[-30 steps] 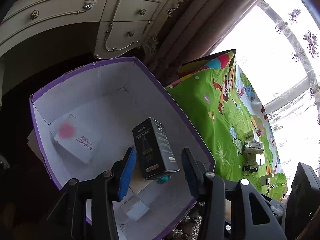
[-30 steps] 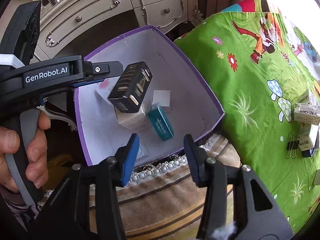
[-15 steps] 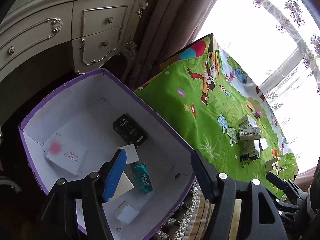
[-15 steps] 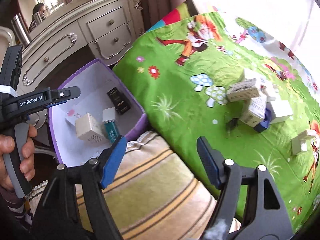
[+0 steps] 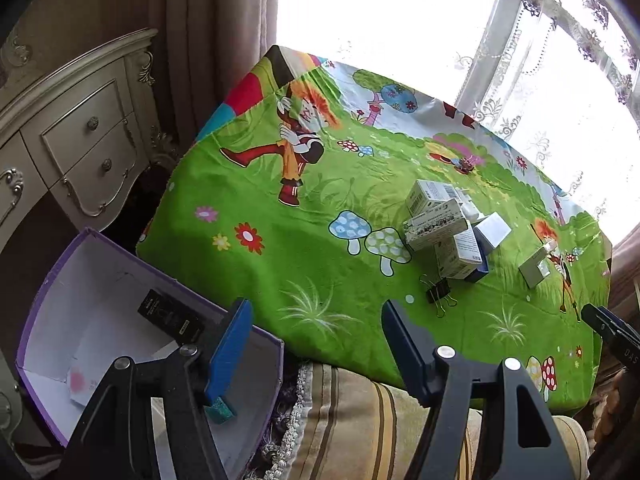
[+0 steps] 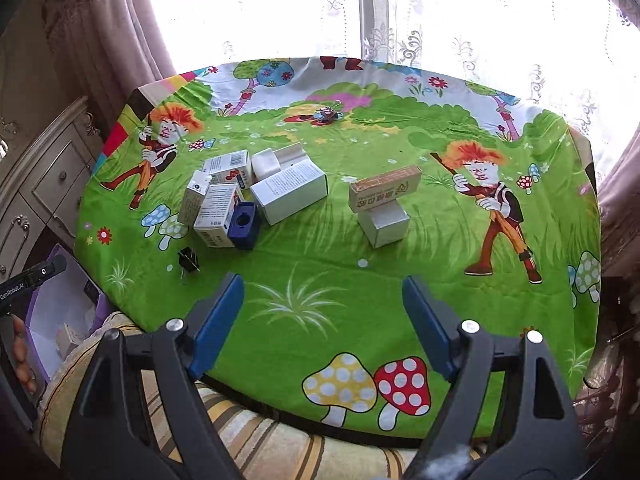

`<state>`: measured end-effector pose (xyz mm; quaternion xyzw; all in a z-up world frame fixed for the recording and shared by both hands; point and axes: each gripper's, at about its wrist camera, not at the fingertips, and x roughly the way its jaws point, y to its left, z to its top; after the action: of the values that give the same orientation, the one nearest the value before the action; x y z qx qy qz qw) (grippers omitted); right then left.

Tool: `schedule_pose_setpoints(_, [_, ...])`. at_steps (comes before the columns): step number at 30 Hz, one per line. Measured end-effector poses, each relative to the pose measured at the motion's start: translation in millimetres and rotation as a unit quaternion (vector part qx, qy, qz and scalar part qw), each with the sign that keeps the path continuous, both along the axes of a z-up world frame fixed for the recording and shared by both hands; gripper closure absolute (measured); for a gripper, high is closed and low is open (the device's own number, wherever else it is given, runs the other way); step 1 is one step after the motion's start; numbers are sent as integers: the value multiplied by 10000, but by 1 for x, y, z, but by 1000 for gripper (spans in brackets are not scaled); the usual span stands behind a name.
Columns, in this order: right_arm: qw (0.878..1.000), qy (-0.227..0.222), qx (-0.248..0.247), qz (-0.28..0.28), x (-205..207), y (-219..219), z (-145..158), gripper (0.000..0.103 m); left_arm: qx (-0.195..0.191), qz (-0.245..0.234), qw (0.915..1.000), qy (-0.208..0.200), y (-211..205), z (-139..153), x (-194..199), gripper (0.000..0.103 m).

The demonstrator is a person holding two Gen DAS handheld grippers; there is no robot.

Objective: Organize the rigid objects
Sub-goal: 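Move both open tools back over the boxes on the bed, then grasp the pink binder clip with left tool while right tool grasps the beige printed box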

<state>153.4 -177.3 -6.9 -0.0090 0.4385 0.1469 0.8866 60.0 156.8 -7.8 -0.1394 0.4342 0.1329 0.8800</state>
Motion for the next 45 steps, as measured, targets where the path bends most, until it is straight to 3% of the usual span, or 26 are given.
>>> schedule_pose_setpoints(5, [9996,-49,238,-135,-17,-27,-3,19,220,-399,9990,-38,-24,2,17,35])
schedule_pose_setpoints(10, [9988,-282,175,-364,-24,-42,-4,19,243,-653,9976,16,-40,-2,36,35])
schedule_pose_setpoints(14, [9981,-246,151,-546,-16,-52,-9,19,213,-800,9965,61,-47,-5,50,35])
schedule_pose_setpoints(28, [9993,66,28,-365,27,-43,-25,19,104,-1192,9928,98,-65,0,108,35])
schedule_pose_setpoints(36, [9996,-151,-91,-206,65,-30,-14,12,196,-1555,9876,-33,-86,25,178,31])
schedule_pose_setpoints(41, [9996,-189,-216,37,90,-18,-16,10,318,-2052,9782,-3,-117,30,242,31])
schedule_pose_setpoints(45, [9988,-277,-352,212,106,-8,-23,9,482,-2653,9627,210,-148,15,297,31])
